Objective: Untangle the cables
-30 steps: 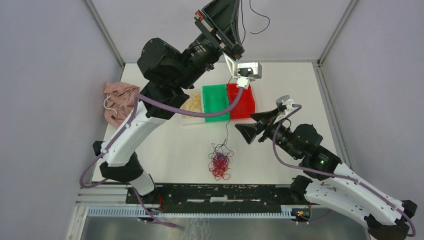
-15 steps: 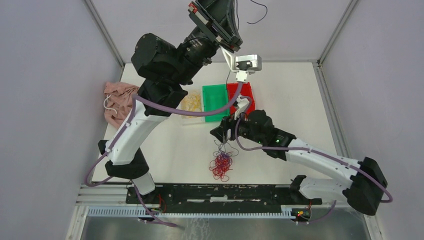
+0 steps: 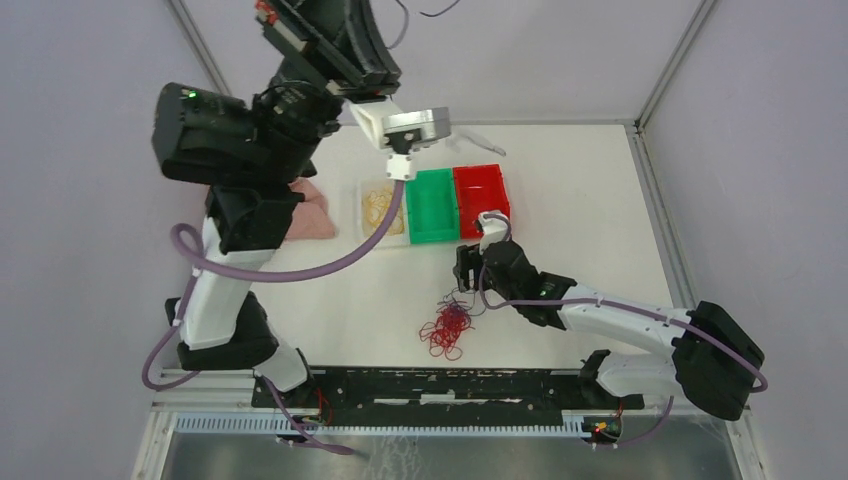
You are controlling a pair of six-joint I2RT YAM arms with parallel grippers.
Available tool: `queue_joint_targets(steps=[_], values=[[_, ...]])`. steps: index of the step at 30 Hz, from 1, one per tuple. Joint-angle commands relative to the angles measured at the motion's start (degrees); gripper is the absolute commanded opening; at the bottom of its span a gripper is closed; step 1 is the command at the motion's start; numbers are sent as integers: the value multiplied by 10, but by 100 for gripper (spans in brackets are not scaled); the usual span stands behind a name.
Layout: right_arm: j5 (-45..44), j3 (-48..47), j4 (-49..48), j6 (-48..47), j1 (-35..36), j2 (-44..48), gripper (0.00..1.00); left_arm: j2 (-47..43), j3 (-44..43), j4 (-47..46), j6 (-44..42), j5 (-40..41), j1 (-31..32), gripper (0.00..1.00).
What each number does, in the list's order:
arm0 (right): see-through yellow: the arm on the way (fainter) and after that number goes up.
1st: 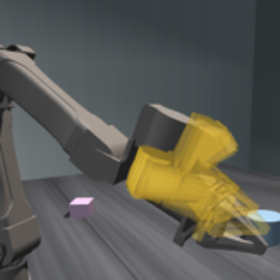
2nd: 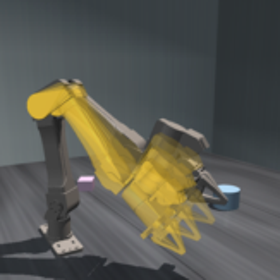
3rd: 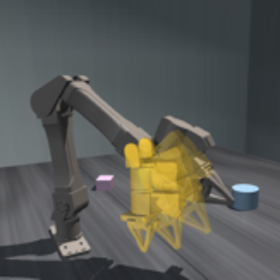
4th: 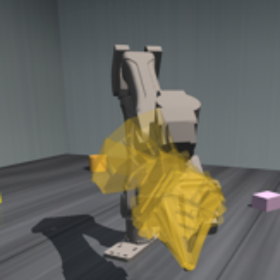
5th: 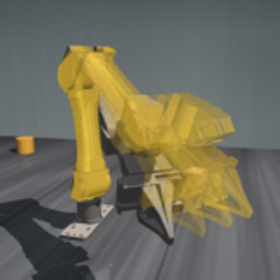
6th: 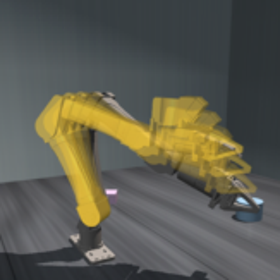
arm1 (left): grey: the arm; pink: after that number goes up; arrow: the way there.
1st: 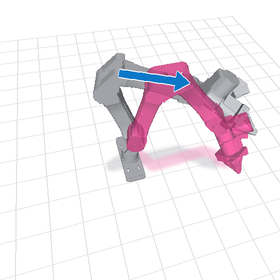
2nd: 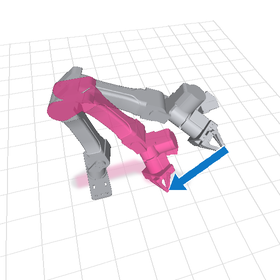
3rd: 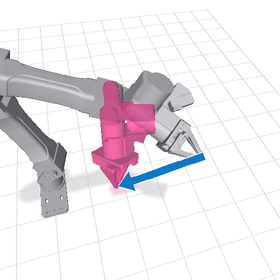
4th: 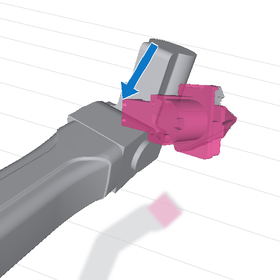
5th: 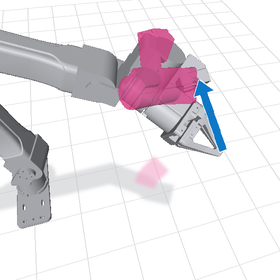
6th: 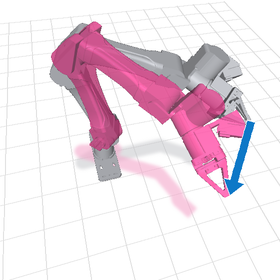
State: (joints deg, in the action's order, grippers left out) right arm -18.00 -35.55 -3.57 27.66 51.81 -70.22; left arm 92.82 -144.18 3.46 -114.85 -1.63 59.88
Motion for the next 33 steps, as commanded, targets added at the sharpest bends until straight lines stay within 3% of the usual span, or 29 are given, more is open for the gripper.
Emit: queue_joint_targets(steps=[1,6,15,33], values=[[-84,19,15,5,1,28,78,-58,-27,-20,-60,12,1,3],[-101,39,25,16,0,52,79,-91,-15,-8,-62,38,1,3],[-59,-12,44,17,0,120,82,-170,205,-8,13,70,1,3],[-39,-114,59,-1,-7,113,87,-177,353,20,174,113,1,3]])
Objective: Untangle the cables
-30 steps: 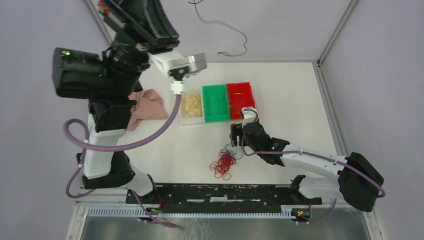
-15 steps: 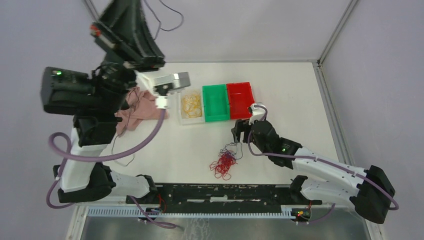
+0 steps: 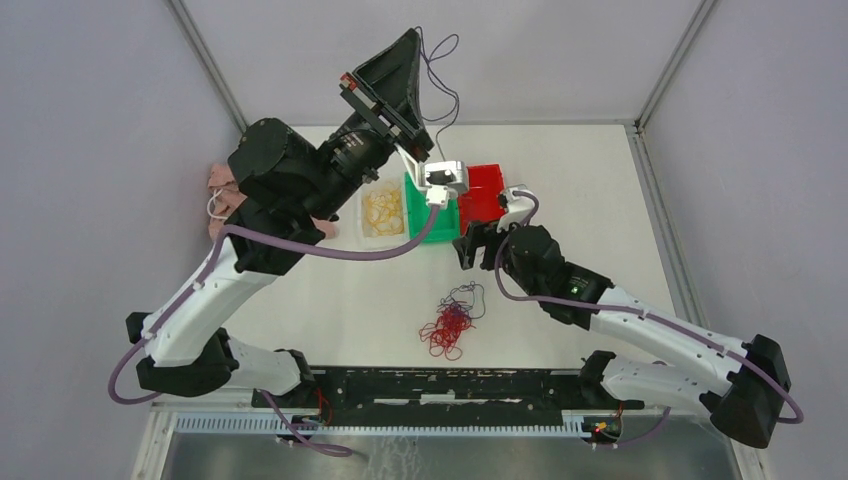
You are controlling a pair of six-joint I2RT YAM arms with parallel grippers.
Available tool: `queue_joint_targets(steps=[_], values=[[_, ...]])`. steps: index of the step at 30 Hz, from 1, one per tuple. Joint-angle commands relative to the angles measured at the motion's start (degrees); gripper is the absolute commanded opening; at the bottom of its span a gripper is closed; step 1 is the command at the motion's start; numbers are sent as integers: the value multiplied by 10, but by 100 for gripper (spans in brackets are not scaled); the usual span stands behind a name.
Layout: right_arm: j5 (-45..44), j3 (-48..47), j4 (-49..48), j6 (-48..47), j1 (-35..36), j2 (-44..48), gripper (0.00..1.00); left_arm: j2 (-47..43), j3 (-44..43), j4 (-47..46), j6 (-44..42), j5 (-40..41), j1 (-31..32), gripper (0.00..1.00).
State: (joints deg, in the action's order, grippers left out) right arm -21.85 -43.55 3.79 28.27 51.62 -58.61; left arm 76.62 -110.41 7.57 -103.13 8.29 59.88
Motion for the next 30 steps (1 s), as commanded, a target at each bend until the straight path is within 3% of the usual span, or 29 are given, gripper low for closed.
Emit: queue_joint_targets(steps=[1,13,30], values=[[-4,-35,-16,-8,-8,-3,87,-12,22,-23,64,12,1,3],[14,-27,-20,-5,-66,-5,87,29,66,-53,100,14,-13,3],[59,1,-27,21,-125,-3,87,62,102,-96,188,-26,-141,3]])
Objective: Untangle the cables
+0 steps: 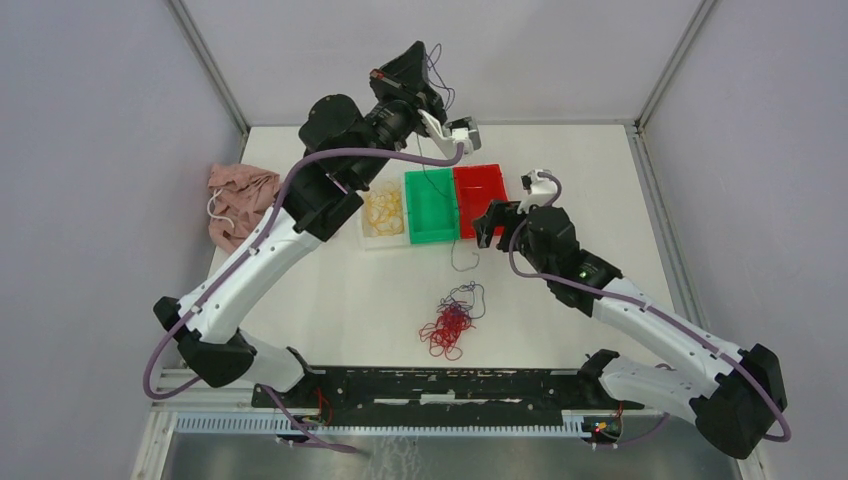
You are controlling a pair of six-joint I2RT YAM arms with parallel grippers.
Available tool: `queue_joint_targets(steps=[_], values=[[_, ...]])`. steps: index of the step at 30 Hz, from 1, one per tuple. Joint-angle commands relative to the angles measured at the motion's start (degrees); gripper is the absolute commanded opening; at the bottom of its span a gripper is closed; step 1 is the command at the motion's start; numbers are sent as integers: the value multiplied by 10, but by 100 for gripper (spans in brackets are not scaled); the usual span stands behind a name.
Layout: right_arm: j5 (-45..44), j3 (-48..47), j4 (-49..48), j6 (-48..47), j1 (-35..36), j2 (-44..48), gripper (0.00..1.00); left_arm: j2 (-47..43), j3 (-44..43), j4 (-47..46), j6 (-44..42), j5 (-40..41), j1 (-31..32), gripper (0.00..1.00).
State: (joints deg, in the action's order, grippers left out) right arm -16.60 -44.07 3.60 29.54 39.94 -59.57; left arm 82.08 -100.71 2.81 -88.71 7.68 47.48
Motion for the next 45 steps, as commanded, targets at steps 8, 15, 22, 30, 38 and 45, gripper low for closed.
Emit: queue_joint_targets(steps=[8,15,22,30,38,45], values=[[7,17,-14,8,-26,19,87,37,13,-73,47,-40,-49,3],[10,26,-11,14,-38,22,87,60,44,-90,51,-41,-59,3],[8,38,-7,14,-45,32,87,57,111,-111,65,-41,-59,3],[9,44,-2,16,-50,40,87,68,137,-104,98,-23,-67,3],[3,58,0,19,-59,49,87,52,219,-68,130,9,-79,3],[5,63,-7,26,-66,39,87,54,262,-47,149,6,-93,3]])
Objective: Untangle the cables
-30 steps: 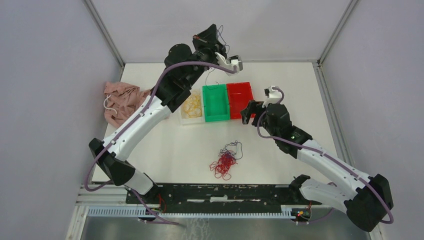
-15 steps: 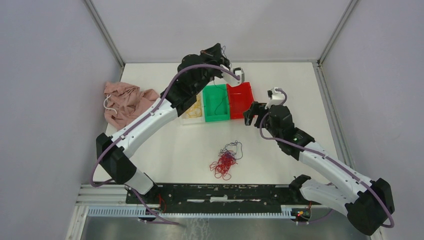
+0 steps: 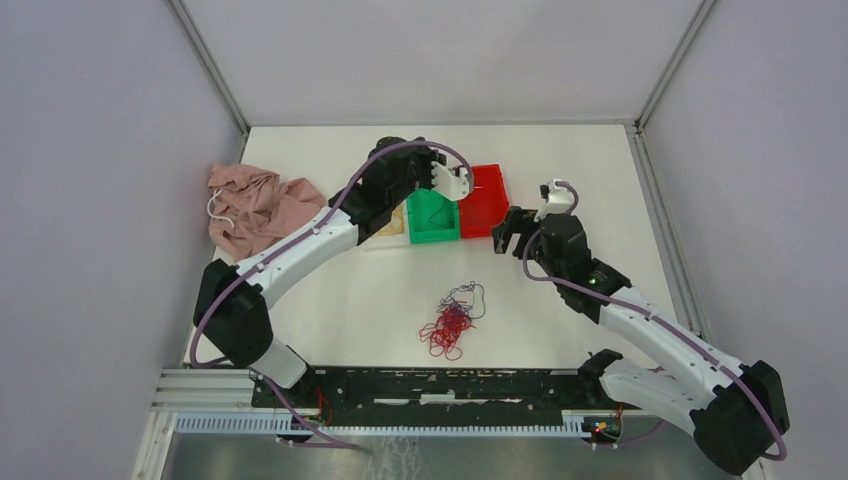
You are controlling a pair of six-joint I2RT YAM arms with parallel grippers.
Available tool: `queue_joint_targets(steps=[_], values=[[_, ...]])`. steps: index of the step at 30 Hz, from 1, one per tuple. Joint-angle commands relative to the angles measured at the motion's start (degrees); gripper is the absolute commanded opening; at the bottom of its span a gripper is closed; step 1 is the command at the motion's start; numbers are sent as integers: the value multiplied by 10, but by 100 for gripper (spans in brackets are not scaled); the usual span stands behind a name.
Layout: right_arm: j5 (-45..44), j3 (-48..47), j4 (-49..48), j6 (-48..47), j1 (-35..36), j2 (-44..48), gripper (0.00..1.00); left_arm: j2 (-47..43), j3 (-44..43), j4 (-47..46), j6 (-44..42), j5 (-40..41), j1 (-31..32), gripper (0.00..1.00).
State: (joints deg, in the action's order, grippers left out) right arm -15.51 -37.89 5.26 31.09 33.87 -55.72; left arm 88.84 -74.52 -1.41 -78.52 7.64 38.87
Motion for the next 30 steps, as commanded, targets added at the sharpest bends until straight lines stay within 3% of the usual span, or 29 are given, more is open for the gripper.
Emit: queue_joint_targets(steps=[1,5,13,25,30], values=[[-6,2,-25,11,-6,0,87,-9,-3,3,59,4,-7,3],[-6,6,-23,12,-12,4,87,18,-25,32,98,-2,-5,3],[-7,20,-22,15,-32,23,87,92,-48,79,70,18,13,3],[9,43,-35,27,-64,33,87,265,-300,311,153,49,44,3],[20,48,-34,30,-77,39,87,287,-316,320,175,42,49,3]])
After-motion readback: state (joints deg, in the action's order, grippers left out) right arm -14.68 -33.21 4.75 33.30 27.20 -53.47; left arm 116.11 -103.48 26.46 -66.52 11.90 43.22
